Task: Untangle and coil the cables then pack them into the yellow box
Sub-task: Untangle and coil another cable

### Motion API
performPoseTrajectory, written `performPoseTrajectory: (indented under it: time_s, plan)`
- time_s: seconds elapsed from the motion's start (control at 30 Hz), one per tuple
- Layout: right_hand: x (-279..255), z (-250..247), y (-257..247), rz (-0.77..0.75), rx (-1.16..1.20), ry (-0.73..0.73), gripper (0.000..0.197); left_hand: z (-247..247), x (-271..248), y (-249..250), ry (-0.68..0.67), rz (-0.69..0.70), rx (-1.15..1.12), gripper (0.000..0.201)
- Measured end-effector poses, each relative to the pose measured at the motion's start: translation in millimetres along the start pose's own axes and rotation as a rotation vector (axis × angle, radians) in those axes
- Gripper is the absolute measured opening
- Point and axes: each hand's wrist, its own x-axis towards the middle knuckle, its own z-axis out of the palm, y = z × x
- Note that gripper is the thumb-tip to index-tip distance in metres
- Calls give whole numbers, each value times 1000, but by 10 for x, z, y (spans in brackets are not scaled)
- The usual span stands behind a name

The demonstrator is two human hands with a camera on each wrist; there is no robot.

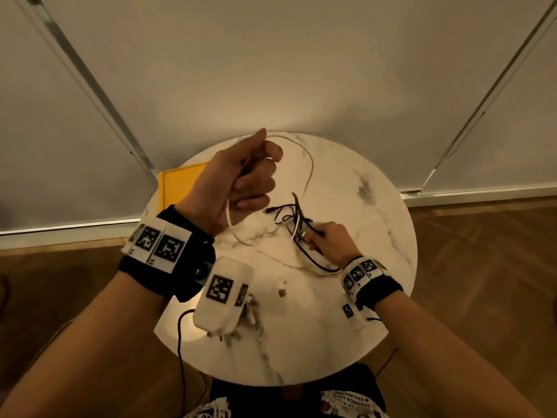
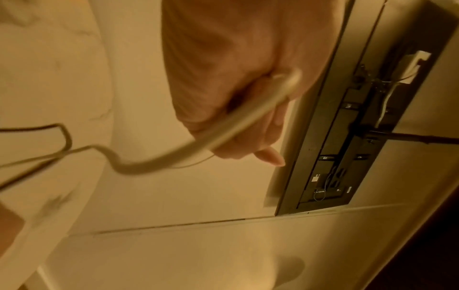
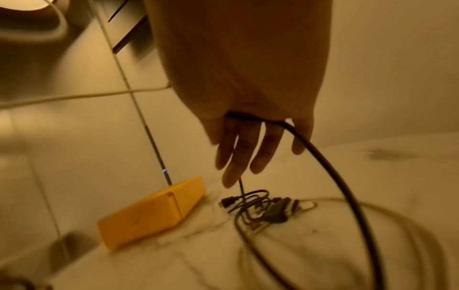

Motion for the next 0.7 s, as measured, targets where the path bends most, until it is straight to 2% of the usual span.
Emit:
performPoseTrajectory:
  time_s: [0.17,0.27,0.4,0.5,0.57,0.7]
  plan:
    - [102,-199,170,57,-434,13,34,-213,-175,474,3,212,57,39]
    - [220,-361,426,190,-424,18,38,-352,-276,778,-11,326,65,44]
    - [341,-511,483,301,-307,-7,37,-448,-243,841,50,333,26,53]
    - [328,-611,278,296,-249,1,71,-439,-159,639,156,275,31,48]
    - [276,-677,51,199,-210,92,80,-429,-111,487,209,232,53,42]
    - [-44,-822,-692,-269,-7,331,75,-324,-46,264,226,102,208,37]
